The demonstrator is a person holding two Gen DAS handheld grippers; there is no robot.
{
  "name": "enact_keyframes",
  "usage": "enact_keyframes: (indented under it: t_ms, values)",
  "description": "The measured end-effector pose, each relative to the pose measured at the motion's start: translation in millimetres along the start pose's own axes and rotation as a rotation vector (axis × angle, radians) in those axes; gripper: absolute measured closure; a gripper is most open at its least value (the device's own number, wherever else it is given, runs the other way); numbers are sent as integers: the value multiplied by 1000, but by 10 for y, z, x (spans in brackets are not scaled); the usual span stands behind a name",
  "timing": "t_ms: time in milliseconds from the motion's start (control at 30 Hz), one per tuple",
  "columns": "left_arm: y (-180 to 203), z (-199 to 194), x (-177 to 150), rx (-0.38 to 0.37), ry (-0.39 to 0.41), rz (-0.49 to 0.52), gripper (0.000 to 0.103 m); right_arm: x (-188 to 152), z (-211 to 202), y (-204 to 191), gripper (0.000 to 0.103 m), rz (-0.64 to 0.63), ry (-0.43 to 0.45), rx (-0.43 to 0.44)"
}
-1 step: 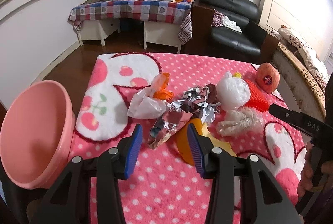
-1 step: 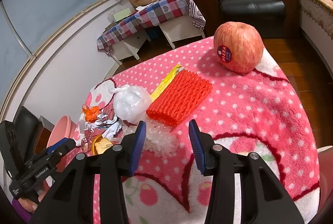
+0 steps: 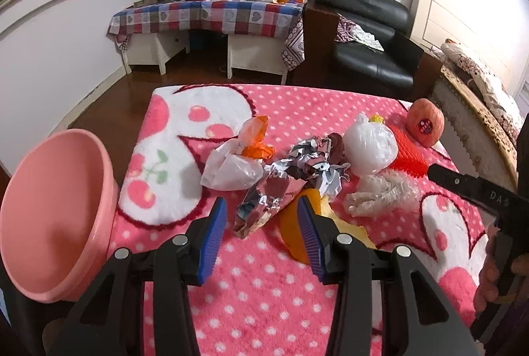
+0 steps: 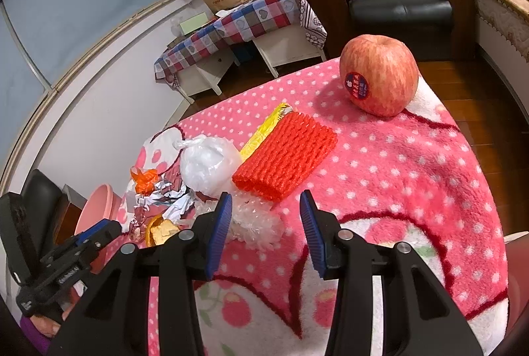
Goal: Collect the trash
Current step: 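Grasp the crumpled foil with the left gripper while the right gripper grasps the white plastic bag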
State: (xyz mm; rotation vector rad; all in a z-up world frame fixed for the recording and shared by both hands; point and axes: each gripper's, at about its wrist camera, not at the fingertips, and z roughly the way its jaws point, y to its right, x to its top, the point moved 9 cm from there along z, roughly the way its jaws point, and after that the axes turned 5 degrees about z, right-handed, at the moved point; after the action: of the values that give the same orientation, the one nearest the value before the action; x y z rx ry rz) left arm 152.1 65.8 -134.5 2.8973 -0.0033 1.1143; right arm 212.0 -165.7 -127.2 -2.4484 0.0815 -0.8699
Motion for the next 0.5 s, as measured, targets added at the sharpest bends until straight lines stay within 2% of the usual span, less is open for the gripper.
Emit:
enact_keyframes:
  t_ms: [100, 167, 233, 500]
  values:
    - [-14, 185, -6, -2, -30, 20, 61, -1, 6, -24, 60, -4, -2, 6]
    - [-29, 250, 1, -3, -41, 22, 68, 2, 3, -32, 60, -8, 0, 9]
    - [-58, 295, -3, -14, -51, 21, 83, 12, -9, -43, 60, -7, 4, 20]
    - [-42, 247, -79, -66, -4, 33, 95, 120, -81, -212, 60, -36, 41, 98]
